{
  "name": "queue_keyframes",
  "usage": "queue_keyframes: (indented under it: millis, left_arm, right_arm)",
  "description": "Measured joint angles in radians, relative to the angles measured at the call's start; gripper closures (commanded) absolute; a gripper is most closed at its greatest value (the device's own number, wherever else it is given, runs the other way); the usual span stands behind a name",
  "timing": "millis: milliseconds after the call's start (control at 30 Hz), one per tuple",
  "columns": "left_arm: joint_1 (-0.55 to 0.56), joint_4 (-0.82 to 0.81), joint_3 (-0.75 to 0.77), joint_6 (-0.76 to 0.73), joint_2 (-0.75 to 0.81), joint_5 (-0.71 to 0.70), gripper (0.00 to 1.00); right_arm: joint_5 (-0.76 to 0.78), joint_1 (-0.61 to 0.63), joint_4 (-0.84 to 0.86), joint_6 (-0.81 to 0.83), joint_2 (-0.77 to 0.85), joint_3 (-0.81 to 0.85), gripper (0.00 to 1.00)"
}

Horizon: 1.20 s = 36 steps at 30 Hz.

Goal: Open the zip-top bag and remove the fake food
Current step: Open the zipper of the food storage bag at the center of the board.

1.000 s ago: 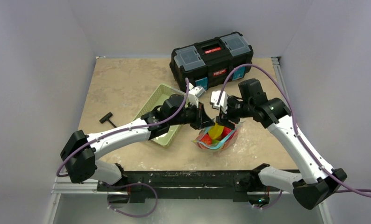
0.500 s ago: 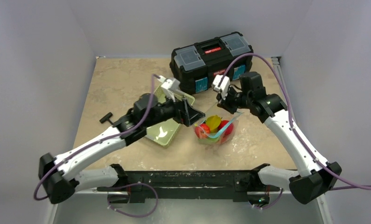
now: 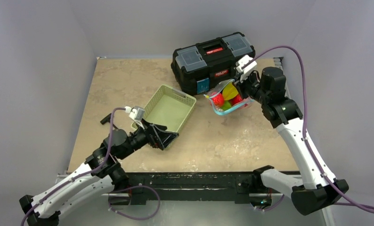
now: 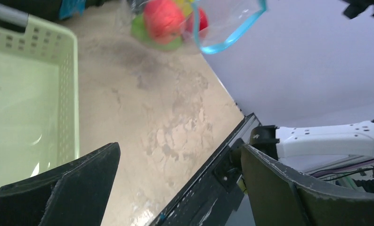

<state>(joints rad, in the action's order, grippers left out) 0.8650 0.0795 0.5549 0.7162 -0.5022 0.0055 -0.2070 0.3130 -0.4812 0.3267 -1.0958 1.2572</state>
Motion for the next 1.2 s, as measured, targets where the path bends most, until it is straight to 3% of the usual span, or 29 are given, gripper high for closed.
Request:
queue_keyframes:
  millis: [133,233,467,700,1000,1200]
  left_arm:
    - [0.0,0.01,-0.082,0.044,0.025,0.009,0.09]
    - [0.0,-0.047,-0.113,0.072,0.001,0.059,0.1]
    - [0.045,-0.268,-0.16,0.122,-0.193,0.178,0.12]
    - [0.21,-0.358,-0.16,0.109,-0.331,0.158,0.22]
    - [0.298,-0.482,-0.124,0.083,-0.458,0.024,0.41]
    - [0.339,-0.478,0.003,0.06,-0.608,-0.102,0.45]
  right_arm:
    - [-0.034,-0.002,0.039,0.005,0.046,-0.08,1.0]
    - [-0.129,-0.002,0.063,0.004,0.08,-0.234,1.0]
    - [-0.318,0.0,0.061,0.013,0.082,-0.481,1.0]
    - [-0.449,0.0,0.067,0.051,0.082,-0.495,1.0]
    - [-0.47,0.003,0.095,0.055,0.061,-0.495,1.0]
    - [-0.485,0.014,0.102,0.052,0.055,-0.495,1.0]
